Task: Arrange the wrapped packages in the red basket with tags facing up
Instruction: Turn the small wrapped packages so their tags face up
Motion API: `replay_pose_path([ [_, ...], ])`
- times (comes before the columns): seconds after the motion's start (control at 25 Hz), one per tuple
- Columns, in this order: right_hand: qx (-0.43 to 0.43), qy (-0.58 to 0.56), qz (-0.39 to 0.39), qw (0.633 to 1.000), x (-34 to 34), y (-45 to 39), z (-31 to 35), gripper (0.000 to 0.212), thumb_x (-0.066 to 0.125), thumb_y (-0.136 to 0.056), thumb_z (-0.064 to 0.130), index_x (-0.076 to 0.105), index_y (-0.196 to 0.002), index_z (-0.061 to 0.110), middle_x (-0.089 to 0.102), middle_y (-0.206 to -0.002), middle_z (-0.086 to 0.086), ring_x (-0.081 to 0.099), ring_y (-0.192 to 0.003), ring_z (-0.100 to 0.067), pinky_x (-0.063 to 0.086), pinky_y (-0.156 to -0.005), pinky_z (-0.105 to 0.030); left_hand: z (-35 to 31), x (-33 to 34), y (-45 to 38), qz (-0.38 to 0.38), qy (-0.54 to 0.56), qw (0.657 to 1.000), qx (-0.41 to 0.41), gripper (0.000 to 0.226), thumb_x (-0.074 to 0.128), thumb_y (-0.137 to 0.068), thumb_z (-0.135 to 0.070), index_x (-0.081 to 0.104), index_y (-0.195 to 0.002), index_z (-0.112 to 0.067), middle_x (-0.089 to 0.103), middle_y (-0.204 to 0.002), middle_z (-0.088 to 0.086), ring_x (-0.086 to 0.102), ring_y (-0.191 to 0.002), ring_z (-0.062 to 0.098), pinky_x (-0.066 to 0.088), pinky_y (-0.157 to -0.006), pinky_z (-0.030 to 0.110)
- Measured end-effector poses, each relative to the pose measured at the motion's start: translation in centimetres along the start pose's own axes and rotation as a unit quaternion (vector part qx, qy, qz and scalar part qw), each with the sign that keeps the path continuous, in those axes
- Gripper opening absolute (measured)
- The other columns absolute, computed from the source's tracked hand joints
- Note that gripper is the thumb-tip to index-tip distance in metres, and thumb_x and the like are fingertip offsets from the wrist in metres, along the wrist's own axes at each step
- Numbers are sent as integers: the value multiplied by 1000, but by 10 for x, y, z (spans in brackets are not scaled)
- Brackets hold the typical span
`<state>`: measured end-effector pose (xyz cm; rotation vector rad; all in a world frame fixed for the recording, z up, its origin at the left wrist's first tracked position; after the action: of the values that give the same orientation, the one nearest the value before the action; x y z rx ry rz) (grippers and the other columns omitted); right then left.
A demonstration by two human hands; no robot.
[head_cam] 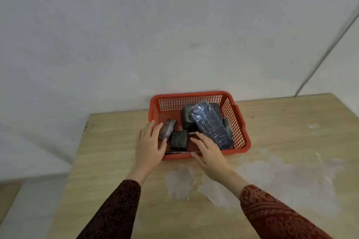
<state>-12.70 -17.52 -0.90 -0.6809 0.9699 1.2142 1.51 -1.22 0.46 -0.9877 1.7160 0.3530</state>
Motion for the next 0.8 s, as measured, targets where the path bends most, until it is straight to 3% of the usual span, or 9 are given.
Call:
replay_pose_path([
  [0.12,-58,135,-69,987,13,1,-3,41,35,-95,41,59,-121,19,64,-121,2,60,-110,-19,39,-94,-30,10,12,-10,-10,59,997,-52,55,50,-93,-34,37,-142,-13,32,-151,14,29,-138,30,28,-112,45],
  [0.2,-56,161,-123,978,19,3,-4,34,38,-93,39,64,-105,19,66,-96,5,62,-86,-19,34,-79,-29,11,17,-24,1,111,990,-87,59,41,-96,-39,24,-148,-19,22,-156,10,23,-141,26,29,-112,43],
  [0.28,-57,169,-160,971,21,-2,-5,29,41,-93,38,64,-95,19,63,-85,4,58,-76,-20,31,-72,-30,12,25,-36,-15,146,984,-105,61,39,-97,-35,13,-150,-22,16,-157,9,23,-142,24,34,-109,38],
  [0.44,-65,160,-178,969,26,-1,-6,27,41,-94,37,61,-91,19,60,-82,4,54,-72,-19,32,-69,-30,18,35,-39,-53,196,968,-150,55,37,-99,-20,16,-151,-23,37,-147,10,50,-118,21,41,-87,20],
  [0.64,-65,148,-188,969,26,-6,-4,29,42,-93,35,64,-85,16,61,-79,2,54,-69,-20,31,-67,-30,21,33,-36,-75,210,961,-163,53,34,-99,-12,23,-149,-23,54,-132,12,56,-99,30,48,-81,35],
  [0.8,13,109,-122,986,18,-9,5,32,38,-94,38,62,-83,20,61,-79,6,55,-71,-17,34,-69,-30,22,35,-37,-73,211,962,-155,54,34,-98,-11,22,-149,-24,53,-132,11,55,-96,22,42,-75,19],
])
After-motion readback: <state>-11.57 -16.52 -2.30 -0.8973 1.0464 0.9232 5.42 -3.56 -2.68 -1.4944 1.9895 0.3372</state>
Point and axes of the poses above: each hand's wrist, its own y-axis away from the middle knuckle, its own x-axis out of the palm, z = x × y, the point moved 2 cm from there along -y, towards the middle knuckle
